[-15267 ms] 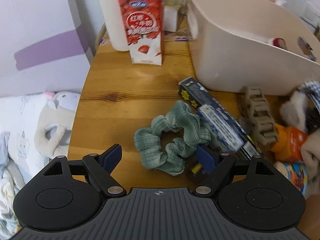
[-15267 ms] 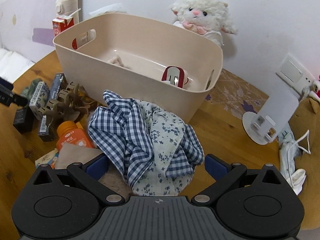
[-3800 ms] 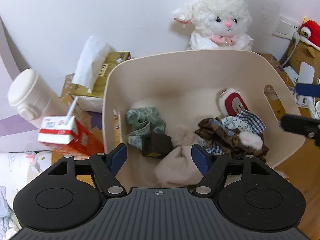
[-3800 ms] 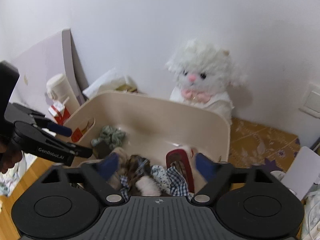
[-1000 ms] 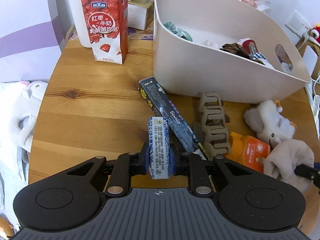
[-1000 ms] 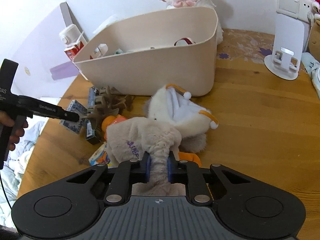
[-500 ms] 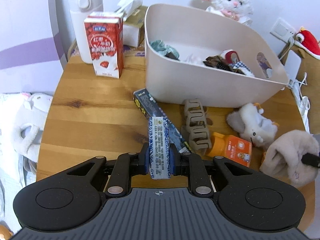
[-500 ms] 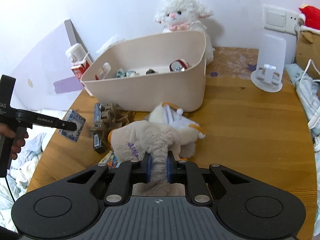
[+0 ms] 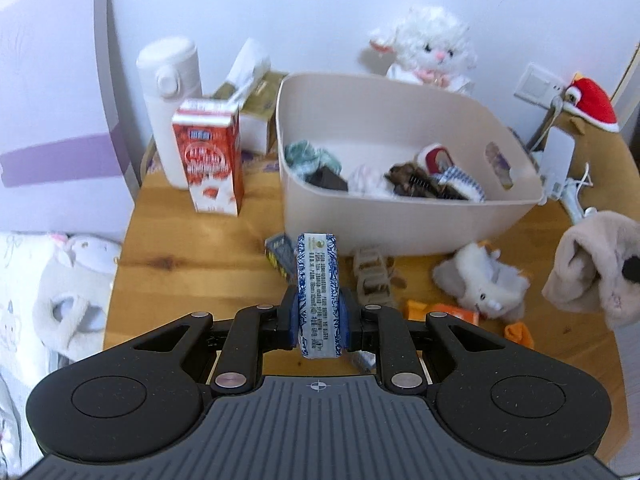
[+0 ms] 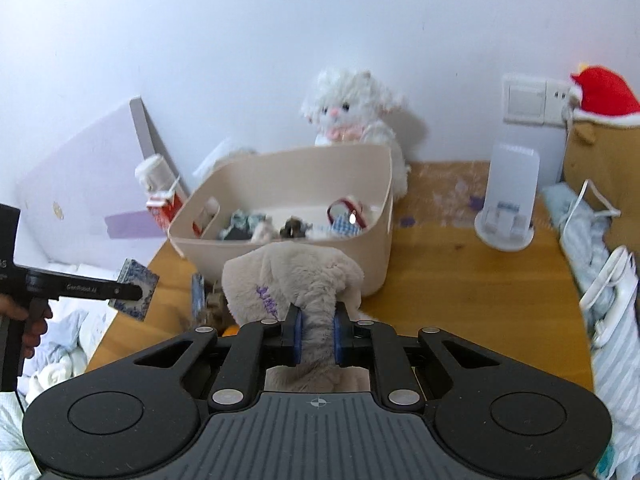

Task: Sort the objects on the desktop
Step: 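Lift both items over the beige basket and open both tools inside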

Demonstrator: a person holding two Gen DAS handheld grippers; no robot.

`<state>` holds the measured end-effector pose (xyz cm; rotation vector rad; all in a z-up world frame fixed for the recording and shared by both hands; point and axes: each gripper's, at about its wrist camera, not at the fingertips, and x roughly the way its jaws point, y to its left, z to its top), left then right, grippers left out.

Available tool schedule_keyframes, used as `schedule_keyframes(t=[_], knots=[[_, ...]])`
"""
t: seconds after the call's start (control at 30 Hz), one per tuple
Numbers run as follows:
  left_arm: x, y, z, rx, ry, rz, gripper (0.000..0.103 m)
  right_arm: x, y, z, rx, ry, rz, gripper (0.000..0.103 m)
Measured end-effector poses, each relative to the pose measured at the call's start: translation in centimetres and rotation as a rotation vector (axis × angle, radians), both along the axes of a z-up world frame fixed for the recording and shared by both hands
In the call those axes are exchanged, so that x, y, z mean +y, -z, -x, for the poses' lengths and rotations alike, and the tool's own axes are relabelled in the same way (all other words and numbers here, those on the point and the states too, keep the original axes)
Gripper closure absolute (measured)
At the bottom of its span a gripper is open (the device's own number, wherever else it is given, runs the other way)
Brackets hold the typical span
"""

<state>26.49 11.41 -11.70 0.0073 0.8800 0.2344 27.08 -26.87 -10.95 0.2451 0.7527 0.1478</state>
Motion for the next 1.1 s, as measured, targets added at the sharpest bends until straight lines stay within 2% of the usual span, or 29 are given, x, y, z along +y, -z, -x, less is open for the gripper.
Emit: schedule_keyframes(t=[0.3, 0.53, 0.87, 1.1], knots=[[-0.9, -4.1, -2.1, -0.091, 0.049, -0.058, 0.084, -1.2, -2.7, -2.4, -0.071, 0.014, 0.036, 0.089], [-1.3, -6.0, -4.5, -0.145, 0.070, -0.095, 0.084, -2.0, -4.5, -5.0, -0.123, 0.007, 0.068, 0.089], [-1.6, -6.1, -9.2, -0.152, 0.089, -0.129, 0.084, -2.2, -6.1, -9.8, -0.196, 0.013, 0.072, 0.089], [-2.0, -5.1, -12.6, -0.122, 0.110, -0.151, 0.084, -1.2, -4.8, -13.6, -0.171, -0.004, 0.101, 0.089]])
